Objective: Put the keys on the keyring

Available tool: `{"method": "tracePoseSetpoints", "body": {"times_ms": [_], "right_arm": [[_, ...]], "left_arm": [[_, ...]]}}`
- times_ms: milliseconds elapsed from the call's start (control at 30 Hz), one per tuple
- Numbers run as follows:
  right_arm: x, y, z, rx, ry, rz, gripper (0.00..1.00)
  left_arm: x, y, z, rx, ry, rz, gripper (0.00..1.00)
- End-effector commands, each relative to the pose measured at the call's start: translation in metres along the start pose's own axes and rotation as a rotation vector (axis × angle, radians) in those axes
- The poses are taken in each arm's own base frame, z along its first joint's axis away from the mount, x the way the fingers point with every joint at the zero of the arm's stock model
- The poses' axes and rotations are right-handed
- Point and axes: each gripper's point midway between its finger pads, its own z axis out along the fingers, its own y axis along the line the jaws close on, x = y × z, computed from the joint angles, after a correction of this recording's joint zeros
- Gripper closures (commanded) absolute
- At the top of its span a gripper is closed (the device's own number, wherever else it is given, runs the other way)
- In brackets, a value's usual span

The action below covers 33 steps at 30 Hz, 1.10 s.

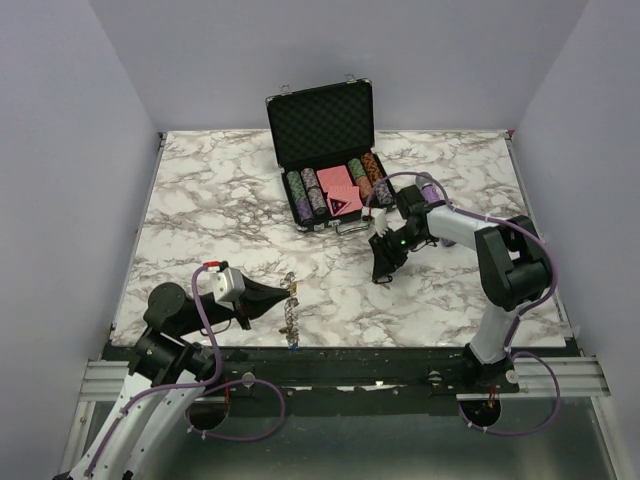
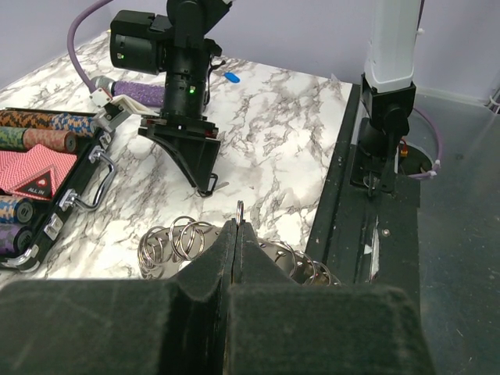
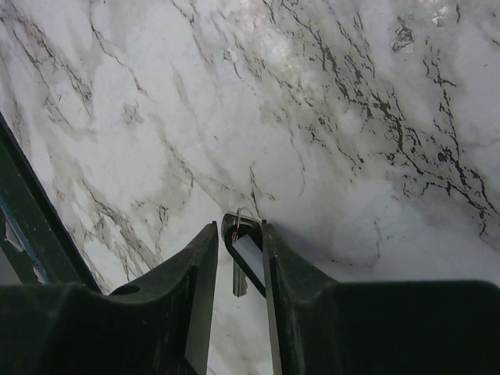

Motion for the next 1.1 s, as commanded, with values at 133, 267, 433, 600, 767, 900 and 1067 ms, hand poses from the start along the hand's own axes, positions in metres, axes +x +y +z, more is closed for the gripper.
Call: {"method": "tracePoseSetpoints", "body": {"times_ms": [133, 267, 433, 600, 767, 900, 1067], "right_arm": [[-0.0080, -0.0027, 0.0014, 0.024, 0.007, -0.020, 0.63], [-0.0084, -0.0036, 0.0010, 0.033, 0.009, -0.021, 0.63], [-0.0100, -0.0038, -0.0005, 0.039, 0.006, -0.022, 0.63], [-0.0098, -0.0030, -0.0003, 0.037, 0.007, -0.024, 0.63], [-0.0091, 0.0002, 0.0006, 0.027, 0.014, -0.030, 0.63], [-0.0090, 0.0030, 0.0010, 0.017, 0.018, -0.037, 0.63], [-0.0084, 0.0030, 0.0014, 0.021, 0.023, -0.039, 0.64]], "left_arm": [[-0.0164, -0.0041, 0.0009, 0.030, -0.044, 0.046, 1.00], [-0.0163, -0.0057, 0.0014, 0.042, -0.041, 0.039, 1.00], [-0.0159, -0.0062, 0.0017, 0.048, -0.039, 0.035, 1.00], [-0.0150, -0.0071, 0.0021, 0.057, -0.034, 0.029, 1.00], [-0.0141, -0.0068, 0.0023, 0.057, -0.032, 0.025, 1.00], [-0.0139, -0.0080, 0.0028, 0.067, -0.027, 0.021, 1.00], [-0.0142, -0.0083, 0.0030, 0.070, -0.027, 0.021, 1.00]]}}
